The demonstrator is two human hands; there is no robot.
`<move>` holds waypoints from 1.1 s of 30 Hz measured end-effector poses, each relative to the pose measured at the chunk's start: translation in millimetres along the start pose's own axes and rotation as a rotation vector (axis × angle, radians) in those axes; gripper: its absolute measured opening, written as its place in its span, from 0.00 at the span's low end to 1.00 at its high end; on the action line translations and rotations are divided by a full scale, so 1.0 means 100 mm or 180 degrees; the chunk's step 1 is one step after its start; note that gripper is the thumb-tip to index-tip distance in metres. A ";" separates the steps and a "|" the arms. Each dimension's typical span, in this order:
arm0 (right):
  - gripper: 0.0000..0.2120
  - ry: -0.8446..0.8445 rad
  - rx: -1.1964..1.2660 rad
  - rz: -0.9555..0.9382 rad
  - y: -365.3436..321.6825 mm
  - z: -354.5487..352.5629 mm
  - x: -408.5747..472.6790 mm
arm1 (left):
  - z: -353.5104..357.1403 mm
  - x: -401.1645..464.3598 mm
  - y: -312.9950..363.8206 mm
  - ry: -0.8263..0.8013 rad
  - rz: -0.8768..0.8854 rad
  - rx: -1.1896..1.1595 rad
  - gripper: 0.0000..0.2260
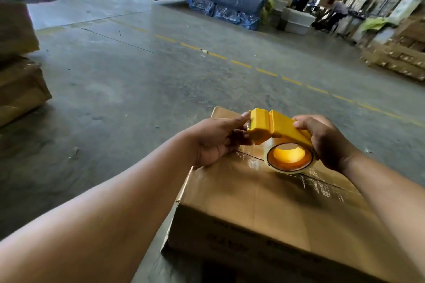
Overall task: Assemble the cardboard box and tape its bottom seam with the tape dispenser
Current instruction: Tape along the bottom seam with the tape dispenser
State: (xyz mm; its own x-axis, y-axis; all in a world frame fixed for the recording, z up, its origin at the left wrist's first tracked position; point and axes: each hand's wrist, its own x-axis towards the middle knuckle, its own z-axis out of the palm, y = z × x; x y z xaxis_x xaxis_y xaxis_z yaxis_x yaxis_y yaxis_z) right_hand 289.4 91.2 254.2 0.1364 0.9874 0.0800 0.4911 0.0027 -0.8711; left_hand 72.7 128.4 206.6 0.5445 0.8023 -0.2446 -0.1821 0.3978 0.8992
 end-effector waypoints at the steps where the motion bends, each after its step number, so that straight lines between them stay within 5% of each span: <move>1: 0.18 0.0058 0.0067 0.0018 0.02 -0.01 0.01 | -0.02 0.00 0.00 0.0003 -0.0003 -0.0069 0.19; 13: 0.23 -0.0328 0.0095 -0.0070 0.05 -0.03 0.03 | 0.01 0.02 0.02 0.0278 -0.0089 0.0057 0.09; 18: 0.46 -0.0710 -0.0308 -0.0224 0.05 -0.11 0.05 | 0.07 0.04 0.01 0.0567 -0.0027 0.0189 0.08; 24: 0.38 -0.0834 -0.1200 -0.0342 0.00 -0.21 -0.03 | 0.10 0.11 -0.02 0.0877 -0.0003 0.0427 0.08; 33: 0.26 -0.1114 -0.1460 -0.0313 -0.08 -0.35 -0.04 | 0.06 0.13 -0.02 0.0975 0.0144 0.0872 0.07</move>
State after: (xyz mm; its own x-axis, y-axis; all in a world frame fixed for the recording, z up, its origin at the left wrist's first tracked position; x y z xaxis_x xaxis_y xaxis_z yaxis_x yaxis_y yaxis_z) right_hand 315.0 81.4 278.0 -0.1827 0.9797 -0.0828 0.8199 0.1053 -0.5627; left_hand 84.8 134.8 203.5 0.2645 0.9281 -0.2621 0.0468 0.2591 0.9647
